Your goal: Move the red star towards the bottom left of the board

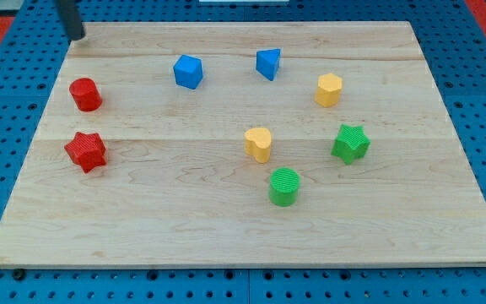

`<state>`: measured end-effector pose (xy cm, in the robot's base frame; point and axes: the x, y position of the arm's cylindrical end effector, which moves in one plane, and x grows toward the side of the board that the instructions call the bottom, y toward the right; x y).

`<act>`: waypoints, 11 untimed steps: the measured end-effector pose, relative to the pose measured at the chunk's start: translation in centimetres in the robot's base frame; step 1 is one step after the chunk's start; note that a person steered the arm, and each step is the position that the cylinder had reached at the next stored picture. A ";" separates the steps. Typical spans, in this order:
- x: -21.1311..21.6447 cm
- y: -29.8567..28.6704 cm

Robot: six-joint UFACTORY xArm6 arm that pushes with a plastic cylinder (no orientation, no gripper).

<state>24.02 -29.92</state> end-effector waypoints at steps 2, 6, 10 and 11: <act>8.5 1.7; 22.0 7.5; 19.9 15.2; 21.1 14.4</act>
